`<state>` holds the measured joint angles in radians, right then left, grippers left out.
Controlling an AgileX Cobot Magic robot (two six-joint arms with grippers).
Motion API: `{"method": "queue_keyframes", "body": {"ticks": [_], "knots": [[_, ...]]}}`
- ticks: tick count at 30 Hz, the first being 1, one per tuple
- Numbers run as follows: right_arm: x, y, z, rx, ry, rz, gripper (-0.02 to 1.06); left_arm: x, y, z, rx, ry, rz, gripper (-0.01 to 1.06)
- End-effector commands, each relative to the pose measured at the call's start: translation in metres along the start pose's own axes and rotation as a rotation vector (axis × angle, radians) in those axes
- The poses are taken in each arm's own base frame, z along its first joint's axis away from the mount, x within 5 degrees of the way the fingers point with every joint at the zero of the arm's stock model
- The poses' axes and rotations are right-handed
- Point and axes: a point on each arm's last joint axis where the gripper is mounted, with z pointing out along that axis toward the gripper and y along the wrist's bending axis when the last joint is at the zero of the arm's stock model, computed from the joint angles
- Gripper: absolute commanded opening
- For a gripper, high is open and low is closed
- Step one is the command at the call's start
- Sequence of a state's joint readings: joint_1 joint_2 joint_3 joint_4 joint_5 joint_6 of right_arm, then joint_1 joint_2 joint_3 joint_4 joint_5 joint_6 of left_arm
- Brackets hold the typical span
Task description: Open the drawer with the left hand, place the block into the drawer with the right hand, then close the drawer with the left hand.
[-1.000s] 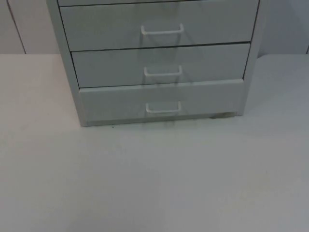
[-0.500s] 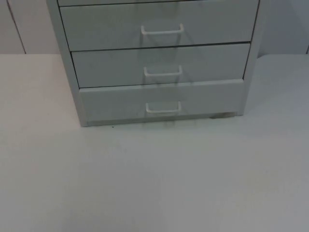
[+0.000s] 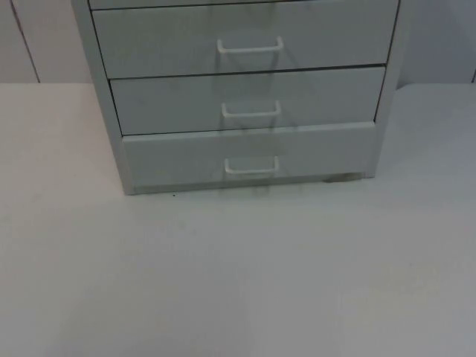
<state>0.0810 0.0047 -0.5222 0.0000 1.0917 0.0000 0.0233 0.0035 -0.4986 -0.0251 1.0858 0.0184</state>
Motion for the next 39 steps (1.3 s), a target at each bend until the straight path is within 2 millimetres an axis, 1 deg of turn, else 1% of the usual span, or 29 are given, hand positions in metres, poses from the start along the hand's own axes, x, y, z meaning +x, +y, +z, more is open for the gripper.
{"method": "queue_keyframes", "body": {"ticks": [1, 35, 39], "knots": [[0.0006, -0.0005, 0.001, 0.005, -0.01, 0.007, 1.05, 0.0001, -0.0009, 0.0005, 0.009, -0.01, -0.003, 1.05], [0.0004, 0.0005, 0.001, -0.006, -0.012, 0.01, 1.05, 0.0001, -0.0009, 0.0005, 0.009, -0.01, -0.003, 1.05], [0.0004, 0.0002, 0.001, 0.026, -0.012, 0.022, 1.05, 0.0001, -0.0009, 0.0005, 0.009, -0.01, -0.003, 1.05]]}}
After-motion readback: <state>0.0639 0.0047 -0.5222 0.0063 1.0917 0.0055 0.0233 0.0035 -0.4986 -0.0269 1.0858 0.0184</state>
